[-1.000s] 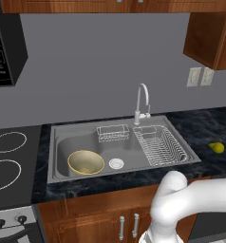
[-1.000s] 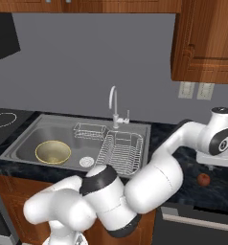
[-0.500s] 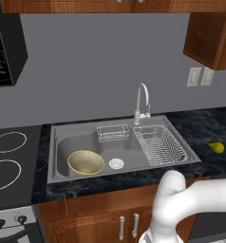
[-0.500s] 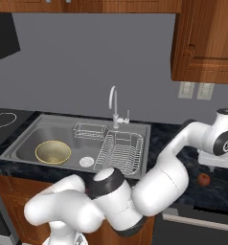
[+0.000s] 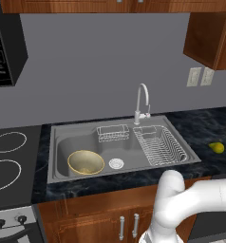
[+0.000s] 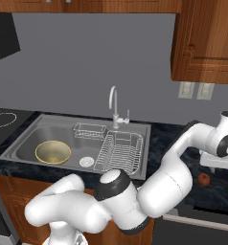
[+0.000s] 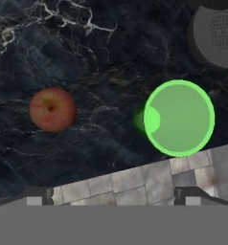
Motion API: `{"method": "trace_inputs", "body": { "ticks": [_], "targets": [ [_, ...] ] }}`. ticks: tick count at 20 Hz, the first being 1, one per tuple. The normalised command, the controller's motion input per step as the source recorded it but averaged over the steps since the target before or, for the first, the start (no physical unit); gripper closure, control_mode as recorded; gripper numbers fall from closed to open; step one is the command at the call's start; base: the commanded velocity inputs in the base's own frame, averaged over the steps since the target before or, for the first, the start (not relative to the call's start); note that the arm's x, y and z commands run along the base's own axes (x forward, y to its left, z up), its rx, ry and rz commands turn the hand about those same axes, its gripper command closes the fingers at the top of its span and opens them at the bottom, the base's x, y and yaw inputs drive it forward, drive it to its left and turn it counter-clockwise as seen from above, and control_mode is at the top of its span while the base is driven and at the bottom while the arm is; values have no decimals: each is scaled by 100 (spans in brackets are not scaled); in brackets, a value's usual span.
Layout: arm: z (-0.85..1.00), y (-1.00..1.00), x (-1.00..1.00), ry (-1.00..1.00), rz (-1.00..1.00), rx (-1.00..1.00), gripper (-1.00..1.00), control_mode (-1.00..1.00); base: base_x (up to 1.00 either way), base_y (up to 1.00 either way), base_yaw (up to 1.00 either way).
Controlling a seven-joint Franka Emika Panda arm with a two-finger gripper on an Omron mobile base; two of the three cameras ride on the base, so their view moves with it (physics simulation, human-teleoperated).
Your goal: Remove the apple and pear from the sink. Then move the bowl and cup from the counter to the sink for washing.
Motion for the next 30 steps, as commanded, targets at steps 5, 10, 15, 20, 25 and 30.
{"method": "trace_inputs", "body": {
  "ticks": [5, 10, 15, 20, 25, 30],
  "targets": [
    [-13, -8, 14, 0, 5, 0, -100, -100, 0, 0, 0],
    [-14, -11, 18, 0, 5, 0, -100, -100, 0, 0, 0],
    [-12, -20, 11, 0, 5, 0, -100, -100, 0, 0, 0],
    [-11, -21, 12, 0, 4, 0, -100, -100, 0, 0, 0],
    [-7, -22, 13, 1, 2, 0, -100, -100, 0, 0, 0],
    [-9, -14, 10, 2, 2, 1, -100, -100, 0, 0, 0]
  ]
}}
